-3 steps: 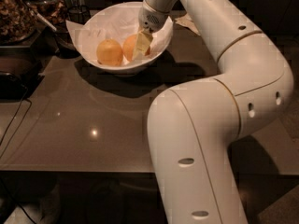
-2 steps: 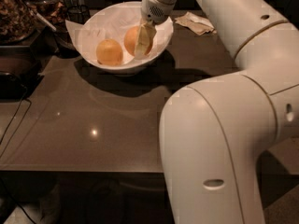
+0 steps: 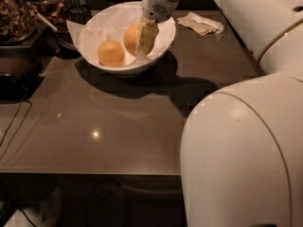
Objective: Pick orange from white bowl
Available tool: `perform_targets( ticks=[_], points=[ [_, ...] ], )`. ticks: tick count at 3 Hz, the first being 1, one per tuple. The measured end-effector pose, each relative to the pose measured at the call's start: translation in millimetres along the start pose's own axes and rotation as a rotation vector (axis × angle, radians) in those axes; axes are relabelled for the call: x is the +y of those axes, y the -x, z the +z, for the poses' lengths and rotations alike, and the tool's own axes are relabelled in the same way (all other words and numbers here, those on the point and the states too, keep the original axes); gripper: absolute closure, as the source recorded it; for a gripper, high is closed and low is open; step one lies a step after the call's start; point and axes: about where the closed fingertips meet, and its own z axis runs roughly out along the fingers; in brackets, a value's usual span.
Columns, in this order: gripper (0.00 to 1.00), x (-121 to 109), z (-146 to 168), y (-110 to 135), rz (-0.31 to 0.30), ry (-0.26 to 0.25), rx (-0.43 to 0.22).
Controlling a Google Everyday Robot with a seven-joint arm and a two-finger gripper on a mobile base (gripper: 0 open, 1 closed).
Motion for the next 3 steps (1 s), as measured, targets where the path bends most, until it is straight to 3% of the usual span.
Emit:
perform_targets(
  ticks=[1,2,3],
  points=[
    [1.0,12,-15,15,-0.026,-0.02,-0.045],
    [1.0,38,-43,25,-0.03,-0.068,-0.101],
    [1.0,72,-61,31,-0.023,-0.082,-0.142]
  ],
)
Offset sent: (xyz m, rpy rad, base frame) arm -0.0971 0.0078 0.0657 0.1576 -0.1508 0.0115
